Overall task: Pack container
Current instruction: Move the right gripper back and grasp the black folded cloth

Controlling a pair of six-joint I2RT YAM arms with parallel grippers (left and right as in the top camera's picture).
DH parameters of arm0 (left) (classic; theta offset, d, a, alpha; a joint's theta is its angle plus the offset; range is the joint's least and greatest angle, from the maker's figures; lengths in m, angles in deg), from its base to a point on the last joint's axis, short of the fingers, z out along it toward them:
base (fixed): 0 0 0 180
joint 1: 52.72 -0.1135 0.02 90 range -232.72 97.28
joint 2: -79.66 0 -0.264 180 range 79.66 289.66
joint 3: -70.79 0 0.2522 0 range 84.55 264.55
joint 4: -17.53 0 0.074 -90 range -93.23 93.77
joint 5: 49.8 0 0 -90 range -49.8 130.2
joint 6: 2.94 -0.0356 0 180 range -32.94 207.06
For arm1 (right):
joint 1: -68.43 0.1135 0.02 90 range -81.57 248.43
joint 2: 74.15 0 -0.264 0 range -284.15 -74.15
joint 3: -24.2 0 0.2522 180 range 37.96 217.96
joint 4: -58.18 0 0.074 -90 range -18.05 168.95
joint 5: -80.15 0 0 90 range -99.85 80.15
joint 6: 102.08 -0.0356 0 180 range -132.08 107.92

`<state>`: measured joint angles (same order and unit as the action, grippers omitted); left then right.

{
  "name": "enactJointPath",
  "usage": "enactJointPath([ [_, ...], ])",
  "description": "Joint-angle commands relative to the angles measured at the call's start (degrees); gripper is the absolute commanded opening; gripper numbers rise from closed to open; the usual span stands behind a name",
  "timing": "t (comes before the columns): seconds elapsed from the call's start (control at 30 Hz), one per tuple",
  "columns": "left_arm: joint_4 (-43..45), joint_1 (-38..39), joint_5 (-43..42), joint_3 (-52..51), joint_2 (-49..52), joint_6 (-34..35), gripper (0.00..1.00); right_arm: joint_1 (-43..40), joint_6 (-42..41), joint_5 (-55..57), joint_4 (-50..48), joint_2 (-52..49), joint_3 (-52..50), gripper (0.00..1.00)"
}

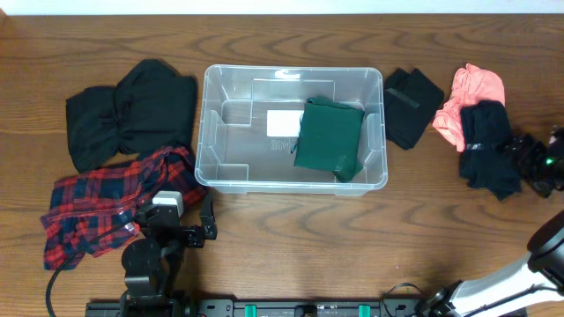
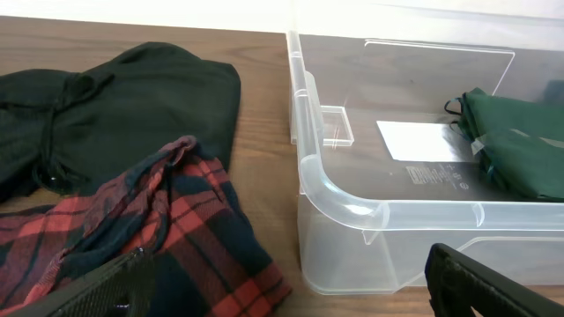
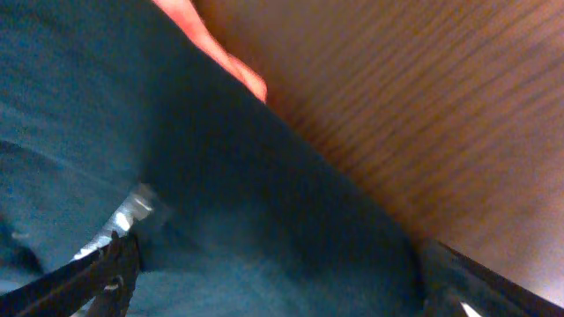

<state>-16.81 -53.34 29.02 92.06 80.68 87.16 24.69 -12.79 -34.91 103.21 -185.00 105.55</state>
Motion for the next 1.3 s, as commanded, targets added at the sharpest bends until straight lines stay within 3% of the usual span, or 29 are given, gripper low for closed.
enactJointPath([
  [0.0, -0.3, 0.2, 0.3, -1.2, 0.0, -0.5, 0.98, 0.0, 3.2, -3.8, -0.1, -2.0, 0.2, 0.99],
  [0.37, -0.3, 0.2, 0.3, -1.2, 0.0, -0.5, 0.98, 3.9, 5.7, -10.5, 0.9, -2.4, 0.2, 0.90],
  [0.53, -0.3, 0.2, 0.3, -1.2, 0.0, -0.5, 0.98, 5.3, 0.8, -17.6, 5.0, -2.4, 0.2, 0.81],
  [0.7, -0.3, 0.2, 0.3, -1.2, 0.0, -0.5, 0.98, 6.4, 0.3, -11.6, 5.6, -2.4, 0.2, 0.72],
  [0.93, -0.3, 0.2, 0.3, -1.2, 0.0, -0.5, 0.98, 5.1, -0.1, 4.4, 3.8, -1.2, 0.2, 0.80],
  [1.07, -0.3, 0.2, 0.3, -1.2, 0.0, -0.5, 0.98, 5.1, 0.8, 4.5, 0.0, -1.2, 0.2, 0.89],
  [1.27, -0.3, 0.2, 0.3, -1.2, 0.0, -0.5, 0.98, 6.3, 2.1, -3.2, -1.9, -1.8, 0.2, 0.89],
])
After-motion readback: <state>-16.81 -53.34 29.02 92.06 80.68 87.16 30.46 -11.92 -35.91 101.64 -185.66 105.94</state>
